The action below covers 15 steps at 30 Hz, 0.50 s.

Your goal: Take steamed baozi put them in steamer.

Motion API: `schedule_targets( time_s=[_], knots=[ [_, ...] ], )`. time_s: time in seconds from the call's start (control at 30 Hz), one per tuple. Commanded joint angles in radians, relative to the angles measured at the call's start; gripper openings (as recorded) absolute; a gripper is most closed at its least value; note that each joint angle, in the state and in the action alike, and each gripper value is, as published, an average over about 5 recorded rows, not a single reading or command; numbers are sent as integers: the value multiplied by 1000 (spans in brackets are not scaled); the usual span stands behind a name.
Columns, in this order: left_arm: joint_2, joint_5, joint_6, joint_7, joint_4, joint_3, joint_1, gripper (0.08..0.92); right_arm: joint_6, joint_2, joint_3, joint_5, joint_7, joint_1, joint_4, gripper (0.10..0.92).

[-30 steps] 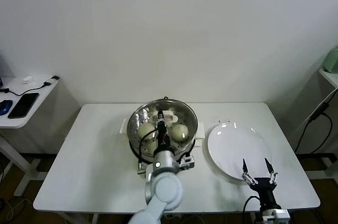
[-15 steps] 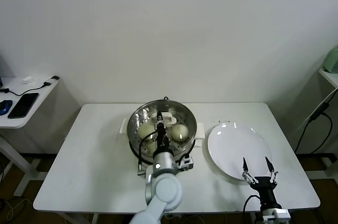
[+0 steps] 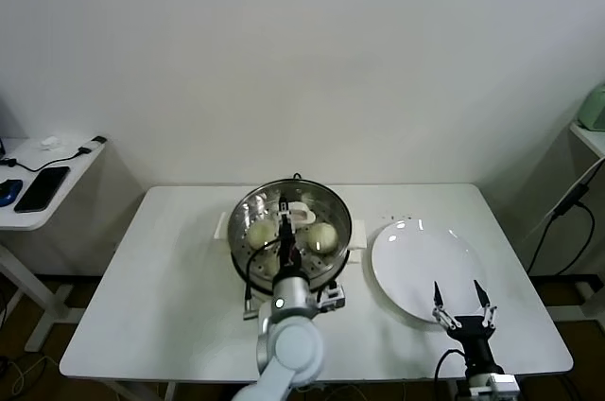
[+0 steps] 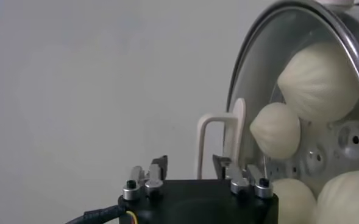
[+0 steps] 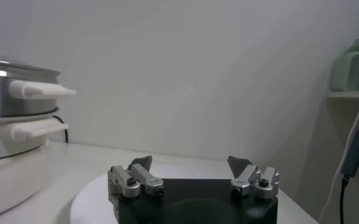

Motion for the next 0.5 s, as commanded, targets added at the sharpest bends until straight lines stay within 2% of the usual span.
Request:
schedule_targets(
  time_s=[0.03,0.17,0.3,0.4,0.5],
  knots=[
    [60,-305,-88,-45,-249,3,56,566,-10,-2,-2,2,-2,0,7,823],
    [99,-612,-194,-128,-357,-70,111,687,-14,-3,-15,19,19,-2,10,823],
    [138,-944,-358,-211,-408,-202,201,787,-21,-3,-26,21,26,-2,13,823],
    [143,-1232,-506,-270,-411,-342,281,818,-19,0,-28,18,26,3,16,822],
    [139,-1592,-600,-304,-406,-522,346,822,-19,2,-26,19,29,9,19,823]
  ],
)
